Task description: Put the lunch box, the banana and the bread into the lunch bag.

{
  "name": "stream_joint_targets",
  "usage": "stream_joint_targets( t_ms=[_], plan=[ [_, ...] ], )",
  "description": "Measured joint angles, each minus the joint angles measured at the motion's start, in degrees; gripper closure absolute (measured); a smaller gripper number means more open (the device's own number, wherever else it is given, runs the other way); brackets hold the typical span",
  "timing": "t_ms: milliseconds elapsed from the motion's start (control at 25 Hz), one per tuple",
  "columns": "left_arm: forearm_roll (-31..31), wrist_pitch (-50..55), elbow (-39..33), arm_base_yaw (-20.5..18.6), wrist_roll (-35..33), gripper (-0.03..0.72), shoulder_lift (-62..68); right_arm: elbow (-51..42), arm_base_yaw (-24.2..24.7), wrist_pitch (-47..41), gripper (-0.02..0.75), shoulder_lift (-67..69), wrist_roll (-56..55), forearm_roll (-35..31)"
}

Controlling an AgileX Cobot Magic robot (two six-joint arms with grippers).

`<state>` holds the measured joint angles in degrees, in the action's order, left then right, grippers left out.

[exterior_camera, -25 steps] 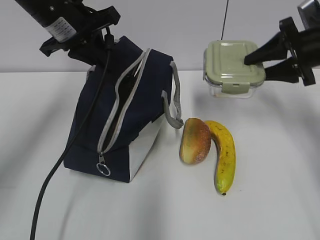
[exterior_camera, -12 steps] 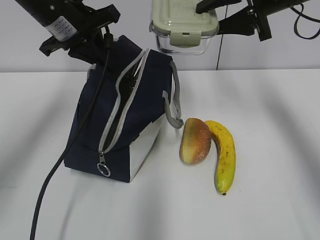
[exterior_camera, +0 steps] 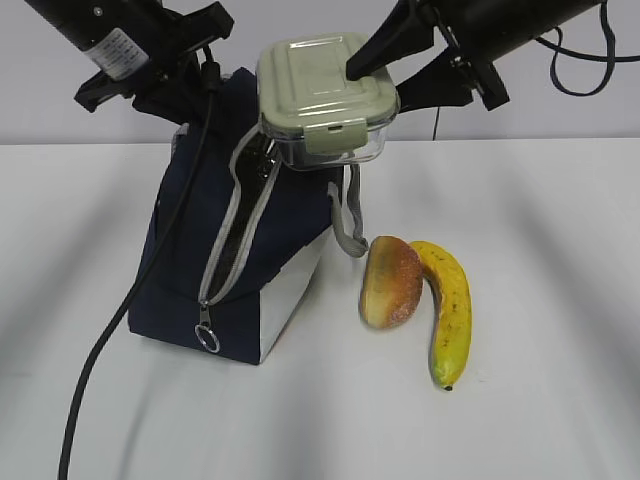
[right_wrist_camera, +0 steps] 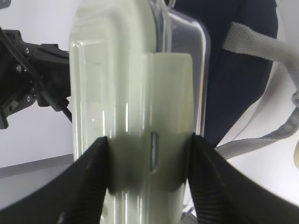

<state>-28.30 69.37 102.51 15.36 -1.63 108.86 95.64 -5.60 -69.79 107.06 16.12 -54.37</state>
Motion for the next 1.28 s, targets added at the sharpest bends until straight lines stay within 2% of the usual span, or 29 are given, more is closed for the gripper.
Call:
stream_joint_targets(
  t_ms=[160, 440, 720, 1000, 1280],
  plan=[
    [-0.48, 0.0, 0.0, -0.02, 0.0, 0.688, 0.0, 0.0, -1.41, 0.0, 0.363, 0.0, -1.33, 1.25],
    [-0.9, 0.22, 0.0, -0.06, 0.0, 0.688, 0.0, 0.0, -2.46, -0.39, 0.363, 0.59, -5.2, 9.12],
    [-0.95, 0.43, 0.0, -0.39, 0.0, 0.688, 0.0, 0.26, -4.54, -0.39, 0.363, 3.26, -7.74, 10.61],
    [-0.99, 0.43, 0.0, -0.43, 0.0, 0.688, 0.0, 0.26, -9.11, 5.58, 0.363, 4.44, -9.65, 11.72],
    [-1.06, 0.48, 0.0, -0.43, 0.0, 0.688, 0.0, 0.26, -12.12, 10.42, 0.363, 4.52, -13.7, 17.57]
  ],
)
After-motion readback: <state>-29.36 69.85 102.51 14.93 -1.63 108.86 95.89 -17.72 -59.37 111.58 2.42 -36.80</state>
